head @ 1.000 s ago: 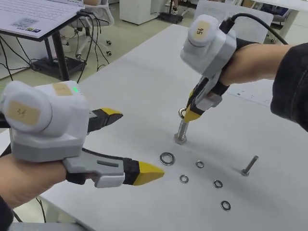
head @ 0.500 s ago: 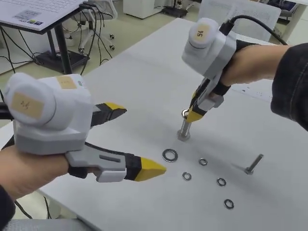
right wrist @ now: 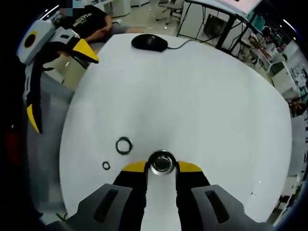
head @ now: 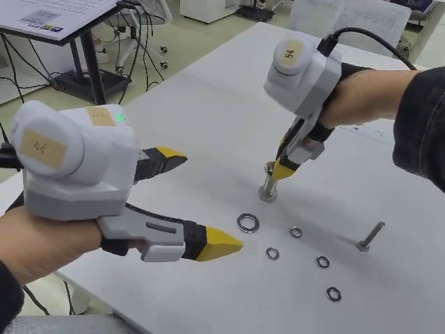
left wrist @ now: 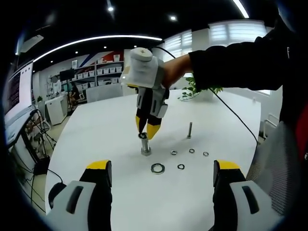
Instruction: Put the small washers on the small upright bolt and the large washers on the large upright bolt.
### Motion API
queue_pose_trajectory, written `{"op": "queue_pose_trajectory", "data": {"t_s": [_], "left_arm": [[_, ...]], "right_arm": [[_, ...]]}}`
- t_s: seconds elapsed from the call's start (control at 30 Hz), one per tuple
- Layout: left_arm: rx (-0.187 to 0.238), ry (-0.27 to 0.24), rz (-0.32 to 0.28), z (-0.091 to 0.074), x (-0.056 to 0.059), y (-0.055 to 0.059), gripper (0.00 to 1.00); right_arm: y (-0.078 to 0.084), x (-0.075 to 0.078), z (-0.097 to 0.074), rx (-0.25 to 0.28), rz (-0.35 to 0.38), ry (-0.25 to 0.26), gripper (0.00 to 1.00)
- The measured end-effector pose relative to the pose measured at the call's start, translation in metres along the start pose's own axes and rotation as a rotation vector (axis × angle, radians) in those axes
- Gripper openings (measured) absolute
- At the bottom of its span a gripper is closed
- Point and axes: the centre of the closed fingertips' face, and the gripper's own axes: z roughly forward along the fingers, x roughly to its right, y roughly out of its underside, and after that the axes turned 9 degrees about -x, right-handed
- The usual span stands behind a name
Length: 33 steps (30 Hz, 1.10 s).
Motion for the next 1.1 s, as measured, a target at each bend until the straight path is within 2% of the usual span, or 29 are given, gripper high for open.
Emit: {"op": "queue_pose_trajectory", "data": {"t_s": [0.13, 0.37, 0.7, 1.1], "left_arm": [[-0.002, 0.001, 0.000, 0.000, 0.000, 0.000, 0.87], [-0.005, 0.000, -0.002, 0.000, -0.001, 0.001, 0.87], [-0.008, -0.001, -0.006, 0.000, -0.001, 0.003, 0.86], [-0.016, 0.001, -0.006, 0.000, -0.001, 0.005, 0.86]], "right_arm": [[-0.001, 0.005, 0.004, 0.000, 0.005, -0.004, 0.23], [0.000, 0.003, 0.008, 0.003, 0.013, -0.014, 0.23], [0.001, -0.002, 0.015, -0.025, 0.001, -0.016, 0.23], [0.005, -0.001, 0.029, -0.044, 0.010, -0.026, 0.23]]}}
